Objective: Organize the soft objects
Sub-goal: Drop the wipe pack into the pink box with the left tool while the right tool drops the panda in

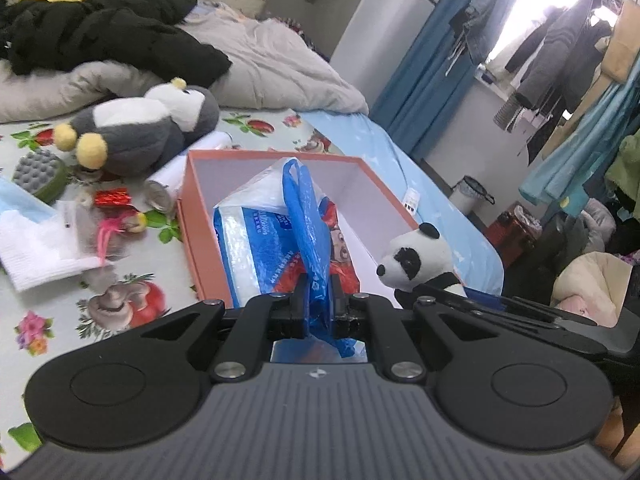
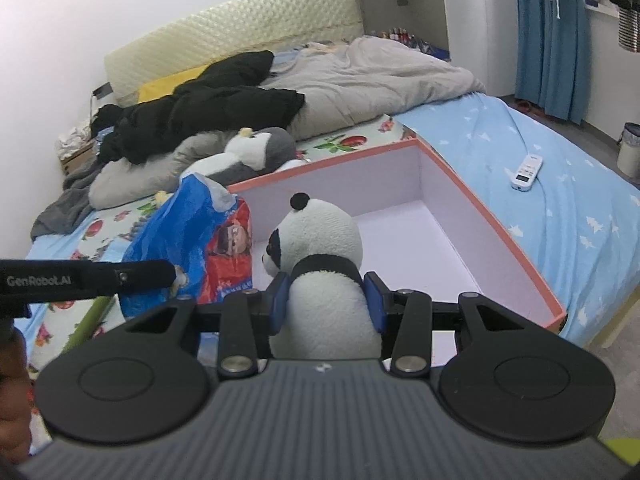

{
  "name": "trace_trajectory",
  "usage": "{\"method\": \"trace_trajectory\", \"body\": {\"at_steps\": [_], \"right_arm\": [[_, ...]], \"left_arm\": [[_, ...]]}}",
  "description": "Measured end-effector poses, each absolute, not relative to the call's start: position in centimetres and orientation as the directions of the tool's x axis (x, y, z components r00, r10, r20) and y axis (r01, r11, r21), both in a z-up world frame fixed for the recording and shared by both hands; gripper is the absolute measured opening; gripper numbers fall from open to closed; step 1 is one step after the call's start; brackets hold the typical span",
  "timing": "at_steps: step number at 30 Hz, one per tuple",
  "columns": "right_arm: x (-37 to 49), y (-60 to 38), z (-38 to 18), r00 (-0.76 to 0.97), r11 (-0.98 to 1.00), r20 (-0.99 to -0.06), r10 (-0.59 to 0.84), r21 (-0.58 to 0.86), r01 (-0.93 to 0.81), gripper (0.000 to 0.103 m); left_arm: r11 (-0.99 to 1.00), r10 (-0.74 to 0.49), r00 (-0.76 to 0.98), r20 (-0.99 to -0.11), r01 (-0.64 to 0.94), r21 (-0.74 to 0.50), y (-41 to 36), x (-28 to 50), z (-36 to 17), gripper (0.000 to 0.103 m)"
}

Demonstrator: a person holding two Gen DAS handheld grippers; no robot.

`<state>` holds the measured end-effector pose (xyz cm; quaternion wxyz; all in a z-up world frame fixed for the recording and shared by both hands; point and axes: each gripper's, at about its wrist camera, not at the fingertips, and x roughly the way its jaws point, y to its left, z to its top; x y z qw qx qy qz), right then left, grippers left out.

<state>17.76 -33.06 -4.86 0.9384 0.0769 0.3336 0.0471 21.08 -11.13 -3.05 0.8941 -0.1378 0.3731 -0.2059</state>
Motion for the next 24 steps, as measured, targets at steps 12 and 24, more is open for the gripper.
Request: {"method": "trace_trajectory", "body": {"at_steps": [12,24], "right_arm": [[23.2,-35.5,-9.0,0.708,0.983,-0.696,0.122,0.183,0.01,0.045],[25.2,-35.7,-10.0,0.691,0.982,-0.713,0.115,0.187,0.03,0.049]], "left_arm": [[0.87,-0.491,0.526,-0.694,0.258,-0.42,-15.4,29.4,-7.2,0.01],[0.891,-0.454,0.479,-0.751,0.236,-0.388,-16.9,33.0,-10.4,0.04]]}}
